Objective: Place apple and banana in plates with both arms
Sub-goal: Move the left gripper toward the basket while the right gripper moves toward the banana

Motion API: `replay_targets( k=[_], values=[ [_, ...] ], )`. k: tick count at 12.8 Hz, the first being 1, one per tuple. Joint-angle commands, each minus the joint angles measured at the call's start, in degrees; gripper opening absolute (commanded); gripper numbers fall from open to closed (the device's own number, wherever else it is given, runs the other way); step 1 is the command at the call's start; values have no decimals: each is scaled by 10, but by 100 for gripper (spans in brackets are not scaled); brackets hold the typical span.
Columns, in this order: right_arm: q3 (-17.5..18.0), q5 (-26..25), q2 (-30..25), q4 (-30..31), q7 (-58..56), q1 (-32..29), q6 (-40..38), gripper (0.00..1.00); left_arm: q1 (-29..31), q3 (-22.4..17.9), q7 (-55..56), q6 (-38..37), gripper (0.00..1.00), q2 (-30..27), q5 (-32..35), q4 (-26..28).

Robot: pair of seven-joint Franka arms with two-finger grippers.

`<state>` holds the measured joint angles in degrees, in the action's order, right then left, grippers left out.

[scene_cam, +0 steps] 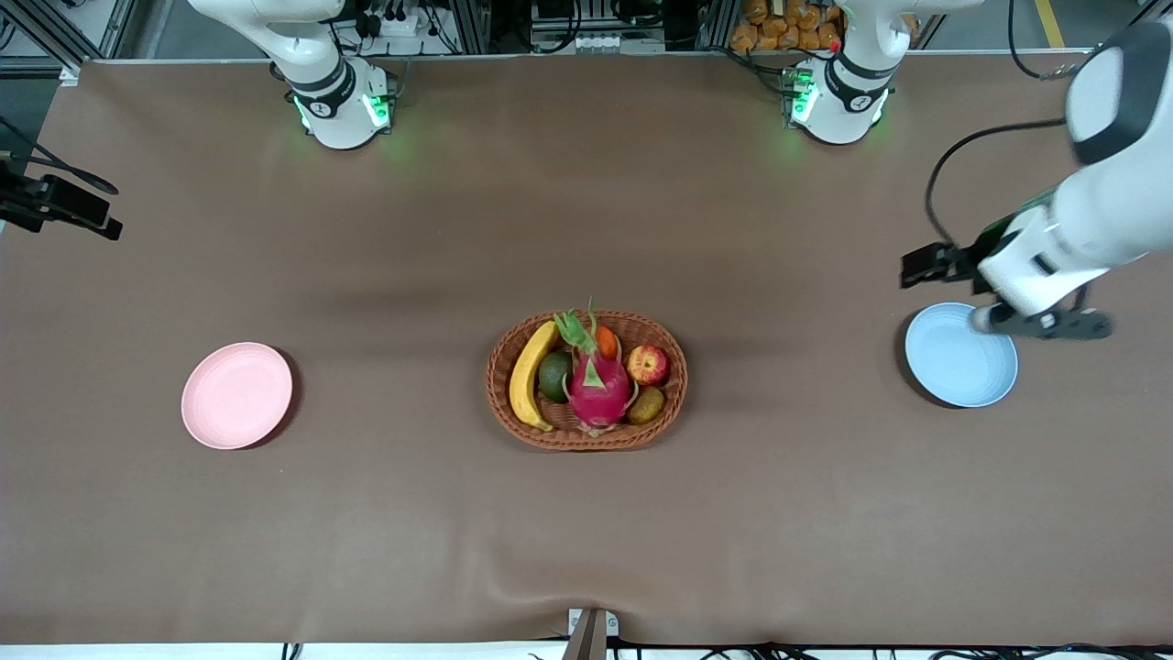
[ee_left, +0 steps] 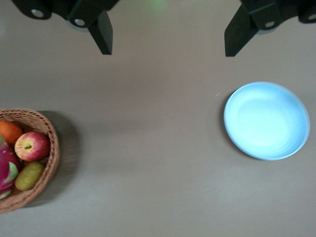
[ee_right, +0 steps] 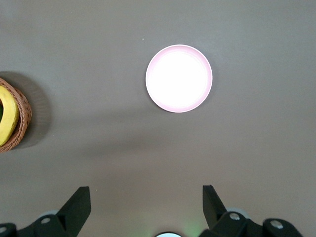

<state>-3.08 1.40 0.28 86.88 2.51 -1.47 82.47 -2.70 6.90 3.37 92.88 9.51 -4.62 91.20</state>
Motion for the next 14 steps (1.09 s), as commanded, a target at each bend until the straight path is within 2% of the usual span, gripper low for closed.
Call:
replay_targets(
  k=[1,2,4,8,11,14],
  values=[
    [3,17,0,16,-6,8,1,100,3,29,-2,65,100,1,-11,46],
    [3,22,0,23,-6,8,8,100,3,33,-10,106,100,1,-19,74],
    [3,22,0,33,-5,12,19,100,2,58,-18,151,100,10,-28,96],
    [3,23,1,57,-1,25,42,100,0,117,-24,203,100,59,-67,94],
    [3,23,1,98,3,44,92,100,-5,162,-28,280,100,105,-72,94],
    [3,37,14,130,3,59,140,100,-17,178,-23,344,100,143,-74,94]
  ],
)
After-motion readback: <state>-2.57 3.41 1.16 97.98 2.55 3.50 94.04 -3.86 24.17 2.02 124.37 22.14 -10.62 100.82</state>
